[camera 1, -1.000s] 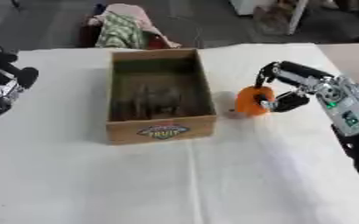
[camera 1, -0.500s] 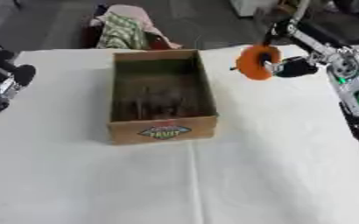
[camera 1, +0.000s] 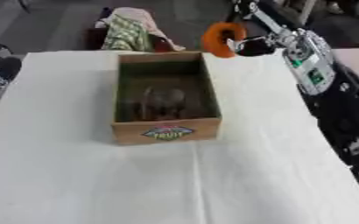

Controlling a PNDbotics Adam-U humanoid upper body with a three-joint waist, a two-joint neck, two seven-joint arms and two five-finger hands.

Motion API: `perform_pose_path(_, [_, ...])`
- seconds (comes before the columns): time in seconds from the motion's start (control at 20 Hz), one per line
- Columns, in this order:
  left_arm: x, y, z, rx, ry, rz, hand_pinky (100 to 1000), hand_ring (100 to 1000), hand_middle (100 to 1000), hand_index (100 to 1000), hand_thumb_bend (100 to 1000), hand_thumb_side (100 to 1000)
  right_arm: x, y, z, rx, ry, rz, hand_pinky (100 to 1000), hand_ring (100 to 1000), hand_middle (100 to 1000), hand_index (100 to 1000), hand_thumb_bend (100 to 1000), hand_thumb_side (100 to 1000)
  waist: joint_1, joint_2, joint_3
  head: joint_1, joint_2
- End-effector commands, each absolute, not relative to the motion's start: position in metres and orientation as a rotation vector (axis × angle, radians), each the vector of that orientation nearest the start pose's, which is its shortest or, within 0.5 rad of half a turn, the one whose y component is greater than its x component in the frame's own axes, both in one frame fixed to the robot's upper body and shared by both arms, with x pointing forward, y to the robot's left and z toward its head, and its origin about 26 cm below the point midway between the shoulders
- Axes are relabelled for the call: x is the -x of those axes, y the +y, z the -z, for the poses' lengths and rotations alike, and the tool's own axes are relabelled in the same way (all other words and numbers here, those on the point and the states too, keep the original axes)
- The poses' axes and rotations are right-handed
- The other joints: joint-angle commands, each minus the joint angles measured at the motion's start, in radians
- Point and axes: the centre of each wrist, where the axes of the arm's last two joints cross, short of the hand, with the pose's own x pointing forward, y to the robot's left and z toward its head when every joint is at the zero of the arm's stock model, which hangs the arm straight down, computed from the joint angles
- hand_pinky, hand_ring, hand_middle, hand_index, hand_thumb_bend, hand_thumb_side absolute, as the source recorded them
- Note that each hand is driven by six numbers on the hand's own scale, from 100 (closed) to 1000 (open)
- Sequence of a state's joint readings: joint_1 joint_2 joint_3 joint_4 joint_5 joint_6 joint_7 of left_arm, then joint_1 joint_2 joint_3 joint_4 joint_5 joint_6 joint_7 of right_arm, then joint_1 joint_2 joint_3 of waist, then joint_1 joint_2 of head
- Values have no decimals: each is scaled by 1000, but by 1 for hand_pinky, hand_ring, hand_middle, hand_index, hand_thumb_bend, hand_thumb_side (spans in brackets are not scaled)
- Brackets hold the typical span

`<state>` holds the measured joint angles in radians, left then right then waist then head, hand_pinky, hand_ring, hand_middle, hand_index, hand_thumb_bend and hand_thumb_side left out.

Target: Pick up objects on the table and place them in the box.

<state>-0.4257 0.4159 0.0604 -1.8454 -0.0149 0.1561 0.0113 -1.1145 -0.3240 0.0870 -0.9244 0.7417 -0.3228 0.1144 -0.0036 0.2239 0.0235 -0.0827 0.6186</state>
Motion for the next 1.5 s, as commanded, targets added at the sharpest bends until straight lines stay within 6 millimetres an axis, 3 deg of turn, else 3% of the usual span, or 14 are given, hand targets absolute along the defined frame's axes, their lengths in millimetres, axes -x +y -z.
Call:
perform_pose_path(0.05, [-330, 282, -234, -314, -2152, 375, 691, 449, 524, 698, 670, 492, -497, -201, -268, 823, -2076, -1220, 778, 798, 606, 299, 100, 100, 2, -14, 11, -18, -16])
perform_pose_path(0.1, [-330, 280, -235, -305, -2157, 376, 691, 449, 525, 698, 671, 492, -498, -196, -266, 823, -2075, -1223, 779, 800, 610, 324, 100, 100, 2, -13, 16, -21, -17])
perform_pose_path(0.15, [-331, 279, -236, -298, -2161, 376, 690, 449, 525, 699, 670, 491, -498, -192, -263, 825, -2072, -1230, 788, 812, 638, 485, 100, 100, 2, -12, 19, -24, -18])
perform_pose_path(0.25, [-330, 276, -236, -286, -2166, 373, 691, 449, 524, 698, 671, 491, -499, -185, -258, 823, -2057, -1261, 794, 823, 663, 609, 100, 109, 3, -10, 23, -26, -21])
perform_pose_path(0.35, [-330, 276, -235, -281, -2166, 371, 692, 449, 524, 698, 671, 489, -499, -180, -255, 818, -2041, -1294, 800, 831, 685, 710, 100, 127, 3, -9, 23, -27, -21])
perform_pose_path(0.55, [-328, 277, -233, -284, -2157, 373, 691, 448, 524, 699, 672, 489, -497, -179, -255, 830, -2035, -1316, 802, 832, 698, 813, 138, 146, 2, -10, 18, -21, -20])
perform_pose_path(0.7, [-327, 279, -230, -289, -2148, 370, 691, 448, 523, 698, 671, 486, -495, -180, -257, 841, -2037, -1309, 805, 836, 706, 839, 140, 150, 1, -10, 15, -17, -18])
perform_pose_path(1.0, [-324, 286, -226, -325, -2136, 332, 687, 443, 518, 695, 661, 470, -489, -192, -263, 821, -2085, -1272, 801, 835, 688, 798, 100, 101, 0, -12, 0, 2, -14])
perform_pose_path(1.3, [-321, 303, -215, -410, -2101, 211, 679, 444, 522, 693, 636, 410, -472, -231, -260, 843, -2168, -1121, 784, 826, 649, 752, 100, 100, -2, -15, -27, 46, -5])
perform_pose_path(1.5, [-319, 311, -206, -451, -2076, 133, 680, 450, 530, 700, 631, 390, -456, -262, -252, 880, -2189, -931, 777, 820, 634, 733, 100, 100, -4, -12, -46, 69, 9])
